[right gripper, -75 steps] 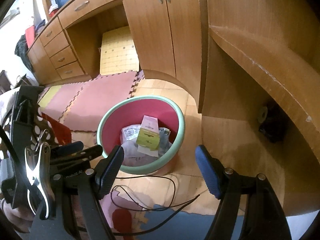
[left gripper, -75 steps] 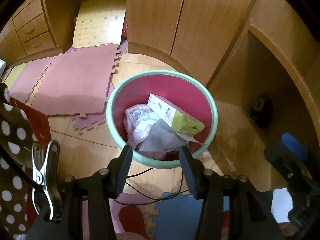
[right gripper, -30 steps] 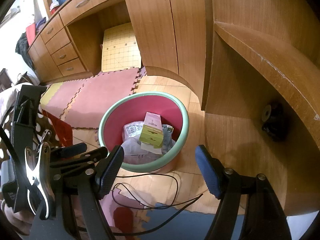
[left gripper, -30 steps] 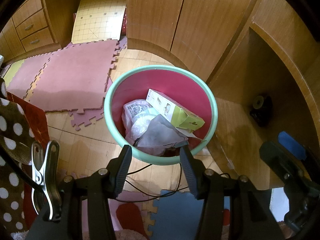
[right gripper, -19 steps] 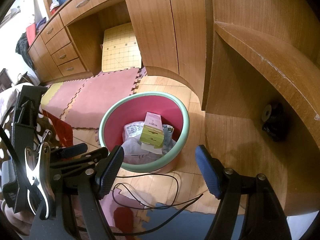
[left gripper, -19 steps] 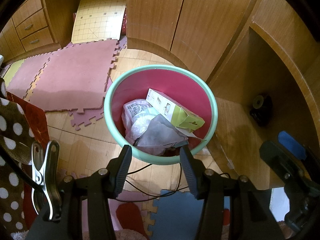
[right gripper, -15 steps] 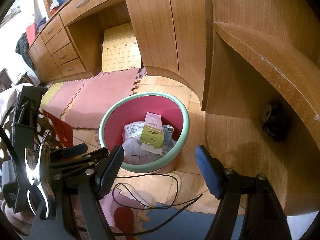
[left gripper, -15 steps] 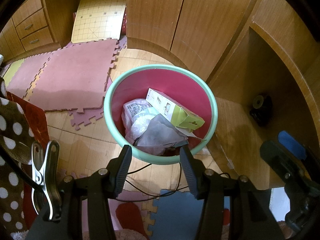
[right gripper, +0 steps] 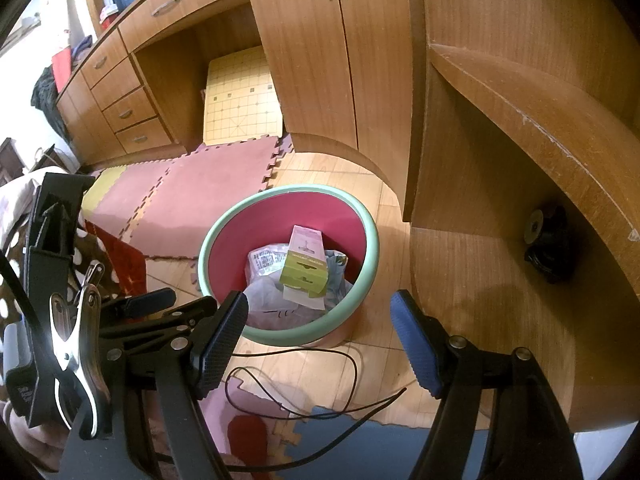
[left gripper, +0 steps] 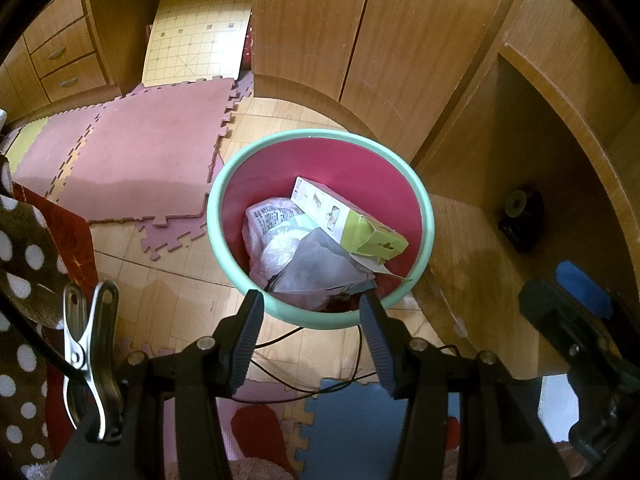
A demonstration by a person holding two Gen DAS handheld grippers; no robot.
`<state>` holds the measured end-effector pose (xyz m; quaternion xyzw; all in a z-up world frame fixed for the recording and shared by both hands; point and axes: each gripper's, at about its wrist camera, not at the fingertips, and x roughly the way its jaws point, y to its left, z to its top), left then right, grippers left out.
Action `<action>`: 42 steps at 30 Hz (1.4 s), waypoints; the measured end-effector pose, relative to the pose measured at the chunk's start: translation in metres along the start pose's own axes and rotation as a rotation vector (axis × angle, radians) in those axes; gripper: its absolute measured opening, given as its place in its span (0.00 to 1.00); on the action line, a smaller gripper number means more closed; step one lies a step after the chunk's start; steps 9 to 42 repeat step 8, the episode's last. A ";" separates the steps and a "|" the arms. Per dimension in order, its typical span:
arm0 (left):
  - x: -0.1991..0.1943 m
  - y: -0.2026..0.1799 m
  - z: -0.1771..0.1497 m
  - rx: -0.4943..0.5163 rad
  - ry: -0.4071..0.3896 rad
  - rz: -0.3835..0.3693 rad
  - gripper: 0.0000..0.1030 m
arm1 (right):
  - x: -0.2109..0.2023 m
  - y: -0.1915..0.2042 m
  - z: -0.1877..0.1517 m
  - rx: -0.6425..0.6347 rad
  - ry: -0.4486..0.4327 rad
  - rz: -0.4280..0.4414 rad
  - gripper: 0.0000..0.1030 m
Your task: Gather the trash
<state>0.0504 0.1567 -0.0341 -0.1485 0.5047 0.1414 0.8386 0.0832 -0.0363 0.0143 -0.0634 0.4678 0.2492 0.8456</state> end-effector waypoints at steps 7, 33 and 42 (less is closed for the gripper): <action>0.000 -0.004 -0.001 0.011 -0.001 -0.004 0.51 | 0.000 0.000 0.000 0.002 -0.001 -0.001 0.73; 0.000 -0.003 -0.001 0.012 -0.003 -0.005 0.52 | 0.000 0.001 0.000 0.002 -0.002 -0.001 0.73; 0.000 -0.003 -0.001 0.012 -0.003 -0.005 0.52 | 0.000 0.001 0.000 0.002 -0.002 -0.001 0.73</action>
